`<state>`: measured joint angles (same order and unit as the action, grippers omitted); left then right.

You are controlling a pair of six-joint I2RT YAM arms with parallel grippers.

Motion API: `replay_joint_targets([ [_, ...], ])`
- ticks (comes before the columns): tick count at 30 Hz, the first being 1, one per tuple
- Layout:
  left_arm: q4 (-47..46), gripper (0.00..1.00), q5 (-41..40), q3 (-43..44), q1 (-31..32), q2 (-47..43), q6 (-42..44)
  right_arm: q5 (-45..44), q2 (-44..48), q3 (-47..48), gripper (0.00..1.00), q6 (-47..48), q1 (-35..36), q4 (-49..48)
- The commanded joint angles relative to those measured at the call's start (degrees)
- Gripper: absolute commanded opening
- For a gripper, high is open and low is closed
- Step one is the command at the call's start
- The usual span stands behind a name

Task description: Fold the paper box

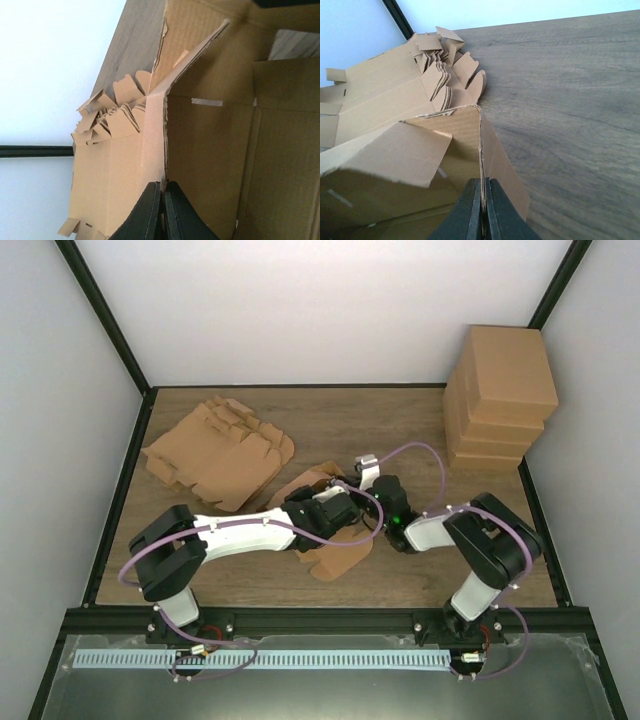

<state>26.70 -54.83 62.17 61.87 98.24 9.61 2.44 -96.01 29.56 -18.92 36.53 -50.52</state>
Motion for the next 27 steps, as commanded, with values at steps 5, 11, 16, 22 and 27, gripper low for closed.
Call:
replay_joint_targets([
  [5,0.96,0.04,1.21,-0.14,-0.11,-2.68,-1.72,2.68,12.73,-2.54,0.01,0.78,0.37,8.03],
  [11,0.97,0.04,3.24,-0.4,0.03,-3.67,-2.25,5.11,18.17,-4.04,0.01,-2.52,0.39,14.03],
  [16,0.49,0.04,5.15,-0.78,0.66,-4.52,-2.14,5.96,19.74,-4.57,0.01,-5.92,0.38,17.36],
  [22,0.77,0.04,5.25,-0.39,1.49,-3.46,-2.3,8.24,17.09,-4.52,0.01,-8.99,0.69,17.3],
  [27,0.99,0.04,4.67,-0.39,2.13,-3.25,-2.4,7.26,17.43,-3.94,0.01,-11.93,2.4,18.93],
])
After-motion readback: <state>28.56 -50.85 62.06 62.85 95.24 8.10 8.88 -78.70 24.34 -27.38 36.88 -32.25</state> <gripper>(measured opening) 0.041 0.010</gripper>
